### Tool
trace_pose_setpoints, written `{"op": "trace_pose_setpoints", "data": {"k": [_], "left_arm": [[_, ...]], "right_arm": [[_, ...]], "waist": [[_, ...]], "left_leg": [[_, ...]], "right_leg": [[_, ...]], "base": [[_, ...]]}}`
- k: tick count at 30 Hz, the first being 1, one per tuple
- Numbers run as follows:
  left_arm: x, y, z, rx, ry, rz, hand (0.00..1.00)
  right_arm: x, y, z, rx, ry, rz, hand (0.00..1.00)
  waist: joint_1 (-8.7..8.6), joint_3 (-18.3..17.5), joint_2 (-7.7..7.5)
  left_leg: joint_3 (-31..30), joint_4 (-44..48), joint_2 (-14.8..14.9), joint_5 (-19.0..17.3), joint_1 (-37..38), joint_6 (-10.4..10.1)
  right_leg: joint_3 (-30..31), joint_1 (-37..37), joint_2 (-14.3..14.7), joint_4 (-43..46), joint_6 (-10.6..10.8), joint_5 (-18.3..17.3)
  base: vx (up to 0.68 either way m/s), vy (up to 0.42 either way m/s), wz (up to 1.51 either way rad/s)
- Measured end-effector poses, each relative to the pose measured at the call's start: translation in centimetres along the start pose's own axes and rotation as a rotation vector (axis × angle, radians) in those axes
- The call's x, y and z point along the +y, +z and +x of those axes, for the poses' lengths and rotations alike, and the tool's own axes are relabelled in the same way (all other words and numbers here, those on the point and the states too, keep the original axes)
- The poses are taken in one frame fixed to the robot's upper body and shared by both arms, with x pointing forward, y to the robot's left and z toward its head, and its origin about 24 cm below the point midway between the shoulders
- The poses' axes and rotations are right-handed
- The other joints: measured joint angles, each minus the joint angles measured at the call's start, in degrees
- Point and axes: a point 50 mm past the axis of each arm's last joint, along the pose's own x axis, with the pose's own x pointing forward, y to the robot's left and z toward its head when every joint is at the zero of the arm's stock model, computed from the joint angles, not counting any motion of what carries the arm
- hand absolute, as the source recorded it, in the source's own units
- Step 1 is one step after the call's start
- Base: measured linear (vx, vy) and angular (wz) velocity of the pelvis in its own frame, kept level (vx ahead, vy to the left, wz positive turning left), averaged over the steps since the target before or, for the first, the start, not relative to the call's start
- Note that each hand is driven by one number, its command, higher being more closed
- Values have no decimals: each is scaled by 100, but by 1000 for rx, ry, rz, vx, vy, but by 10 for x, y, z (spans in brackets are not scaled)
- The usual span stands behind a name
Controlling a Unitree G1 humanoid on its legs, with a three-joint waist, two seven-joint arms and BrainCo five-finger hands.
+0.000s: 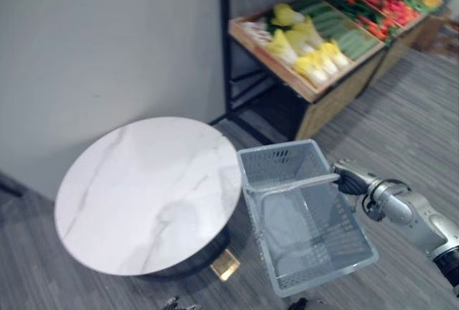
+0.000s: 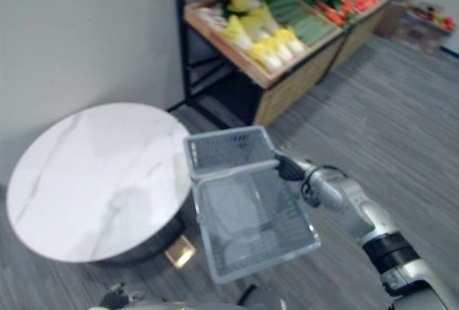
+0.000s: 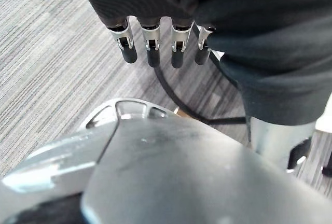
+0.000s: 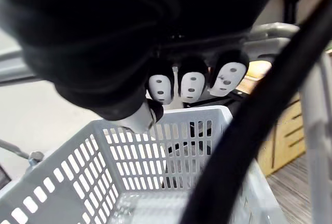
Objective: Pick vegetable in the basket
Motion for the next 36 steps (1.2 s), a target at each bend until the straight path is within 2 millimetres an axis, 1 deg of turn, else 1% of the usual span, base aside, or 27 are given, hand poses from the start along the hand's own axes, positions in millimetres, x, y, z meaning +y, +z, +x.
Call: {"op": "trace_pose_setpoints", "data": {"k": [1,2,3,4,5,7,8,9,10,11,12,13,14,15,17,18,19,21,22,25,27,29,30,31,32,34,36], "left_arm": [[-1,-1,0,6,-3,-4,0],[-4,0,0,7,-9,-8,0],[-4,-1,0,10,-7,-11,0],[-4,-2,0,14,-6,-17,0],[-3,-3,-1,19,-3,-22,0],[-1,-4,-1,21,3,-29,0],[-2,-4,-1,21,4,-32,0],[-4,-6,-1,26,6,-55,0],[-6,-6,-2,24,7,-66,0],[-9,-6,-2,19,5,-73,0],[-14,-6,-3,18,-5,-79,0],[-18,-10,-5,23,-12,-88,0],[-20,-12,-6,22,-11,-93,0],[-21,-14,-7,25,-14,-95,0],[-26,-13,-7,22,-29,-91,0],[-28,-13,-7,19,-36,-96,0],[-28,-11,-7,14,-37,-101,0],[-25,-11,-7,10,-31,-96,0],[-24,-9,-6,4,-28,-96,0],[-24,-8,-6,-4,-30,-88,0],[-24,-7,-6,-4,-34,-75,0],[-24,-6,-6,-12,-38,-62,0],[-24,-4,-5,-17,-42,-48,0],[-22,-2,-5,-23,-42,-18,0],[-20,-2,-4,-26,-42,-6,0],[-13,-3,-4,-23,-34,29,0],[-11,1,-2,-32,-30,36,0]], "right_arm": [[-3,0,2,0,-8,-7,100],[-4,-1,1,9,-9,-11,100],[-1,-5,-1,34,6,-19,100],[1,-6,-3,44,14,-23,100],[4,-7,-4,50,22,-26,100],[4,-8,-8,55,28,-36,100],[3,-9,-8,56,29,-37,100],[4,-8,-8,52,29,-36,100],[4,-8,-8,49,29,-36,100],[3,-7,-7,44,25,-37,100],[2,-6,-6,38,23,-36,100],[3,-6,-6,36,26,-28,100],[4,-5,-6,35,26,-23,100],[4,-5,-5,33,24,-21,100],[4,-6,-6,36,25,-23,100],[4,-7,-6,41,28,-24,100],[6,-7,-6,44,31,-18,100],[7,-10,-8,55,37,-19,100],[7,-13,-9,65,43,-20,100],[10,-16,-10,82,54,-14,100],[13,-18,-11,91,61,-8,100],[13,-18,-11,92,58,-4,100],[12,-18,-9,95,41,11,100],[13,-18,-8,102,32,27,100],[13,-18,-7,104,25,33,100],[13,-17,-7,106,0,56,100],[16,-17,-10,113,0,70,100]], "waist": [[19,-37,51],[-22,-42,118],[-91,-40,147],[-122,-45,159],[-180,-48,174],[-225,-46,205],[-220,-33,225],[-182,-5,268],[-129,36,224],[-87,53,258],[-59,77,317],[-25,92,344],[-1,109,360],[7,147,412],[-2,223,553],[-5,195,629],[8,200,653],[-27,197,580],[-22,214,550],[-37,215,544],[-36,220,535],[2,226,531],[-1,236,530],[-8,291,483],[-29,341,452],[-206,453,319],[-266,436,282]], "left_leg": [[252,-158,23,192,27,-56],[374,-253,78,327,43,-61],[421,-288,186,458,110,-38],[414,-248,266,493,123,-34],[390,-91,443,532,202,-39],[314,704,968,633,206,47],[151,955,1096,687,186,124],[-493,1500,1222,829,21,331],[-1224,1766,1080,624,-165,220],[-1971,1913,747,326,-340,115],[-2931,1843,169,-14,-534,-13],[-3564,1548,-314,-234,-607,-90],[-3804,1297,-518,-283,-616,-95],[-4159,799,-794,-289,-618,-78],[-4581,122,-948,-212,-642,-40],[-4855,-204,-997,-79,-731,8],[-4874,-216,-1032,15,-777,-23],[-4762,-360,-1170,5,-726,15],[-4604,-430,-1236,3,-691,71],[-4454,-528,-1447,-71,-631,202],[-4423,-616,-1548,-120,-488,281],[-4314,-616,-1587,-195,-397,390],[-4295,-651,-1589,-255,-322,471],[-4190,-769,-1624,-270,-129,501],[-4167,-822,-1660,-287,4,535],[-4190,-938,-1825,-426,400,739],[-4207,-1013,-1915,-498,520,833]], "right_leg": [[138,76,376,-655,50,30],[180,110,593,-970,28,142],[237,217,818,-1216,-39,219],[256,294,919,-1311,-65,235],[267,409,1054,-1415,-74,236],[454,544,1308,-1562,-174,175],[543,593,1357,-1589,-194,181],[804,733,1440,-1695,-266,224],[1022,772,1432,-1733,-251,219],[1263,770,1412,-1732,-251,230],[1577,769,1410,-1783,-248,235],[1859,761,1446,-1855,-239,240],[1980,753,1461,-1878,-230,246],[2079,752,1508,-1922,-166,288],[2187,720,1626,-1921,-143,342],[2340,592,1710,-1865,-127,353],[2489,534,1713,-1822,-87,378],[2690,434,1615,-1912,68,483],[2835,421,1553,-2021,197,594],[3014,466,1400,-2221,244,771],[3111,422,1327,-2037,240,759],[3235,184,1305,-1540,283,689],[3259,-82,1319,-989,269,664],[3189,-347,1272,-281,184,611],[3097,-443,1209,83,155,593],[2701,-697,824,1165,128,573],[2456,-805,627,1360,-7,423]], "base": [[-101,-274,-93],[-113,-295,-88],[-97,-226,-47],[-57,-174,-29],[-45,-154,-23],[-64,-152,-43],[-65,-122,-70],[-49,-88,-84],[-40,-53,-106],[-23,23,-128],[8,61,-149],[16,68,-146],[22,73,-144],[14,72,-120],[5,131,-112],[1,153,-102],[66,200,-85],[108,200,-49],[100,200,-39],[112,200,-25],[125,174,-23],[81,138,-41],[50,140,-50],[38,154,-43],[-3,140,-21],[6,122,7],[107,90,4]]}}
